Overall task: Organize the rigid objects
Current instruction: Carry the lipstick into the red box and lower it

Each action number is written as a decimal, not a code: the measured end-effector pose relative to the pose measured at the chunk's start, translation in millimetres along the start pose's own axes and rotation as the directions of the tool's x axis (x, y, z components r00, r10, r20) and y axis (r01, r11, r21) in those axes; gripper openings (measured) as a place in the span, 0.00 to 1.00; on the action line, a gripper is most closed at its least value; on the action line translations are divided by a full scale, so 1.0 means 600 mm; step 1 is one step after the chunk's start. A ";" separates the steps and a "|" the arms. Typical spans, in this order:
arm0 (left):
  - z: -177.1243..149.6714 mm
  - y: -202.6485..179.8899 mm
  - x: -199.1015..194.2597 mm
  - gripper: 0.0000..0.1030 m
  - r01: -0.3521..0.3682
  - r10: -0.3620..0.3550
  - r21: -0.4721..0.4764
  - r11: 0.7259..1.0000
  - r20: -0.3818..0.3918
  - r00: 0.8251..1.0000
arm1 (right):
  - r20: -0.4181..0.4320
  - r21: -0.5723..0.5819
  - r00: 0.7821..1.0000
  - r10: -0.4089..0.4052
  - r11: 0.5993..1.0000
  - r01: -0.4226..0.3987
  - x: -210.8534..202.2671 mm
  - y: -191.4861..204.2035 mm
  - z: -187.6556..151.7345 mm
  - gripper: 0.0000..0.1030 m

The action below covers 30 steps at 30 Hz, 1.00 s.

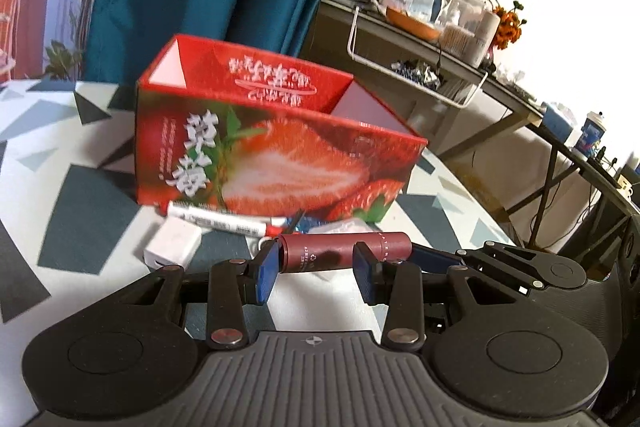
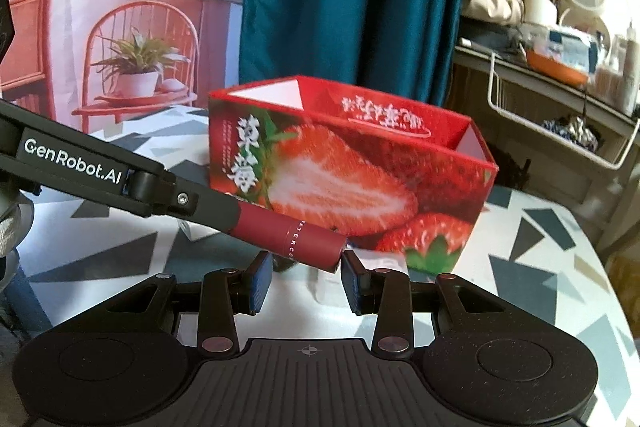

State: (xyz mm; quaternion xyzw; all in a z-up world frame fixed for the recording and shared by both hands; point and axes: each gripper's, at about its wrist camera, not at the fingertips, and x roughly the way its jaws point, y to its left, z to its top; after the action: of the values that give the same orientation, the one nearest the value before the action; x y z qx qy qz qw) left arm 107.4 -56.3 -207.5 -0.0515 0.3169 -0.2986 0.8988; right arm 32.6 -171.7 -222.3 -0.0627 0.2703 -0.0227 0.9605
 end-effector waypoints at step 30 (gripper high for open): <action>0.249 0.083 0.204 0.49 -0.112 0.112 0.004 0.994 -0.118 0.987 | -0.075 0.029 0.996 0.052 0.998 -0.050 0.270 -0.113 0.227 0.34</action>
State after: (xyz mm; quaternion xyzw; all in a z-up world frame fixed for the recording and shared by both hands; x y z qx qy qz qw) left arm 298.0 -99.9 -169.0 -0.0171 0.3724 -0.2498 0.8937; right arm 241.4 -236.5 -181.9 -0.0418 0.3078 -0.0040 0.9505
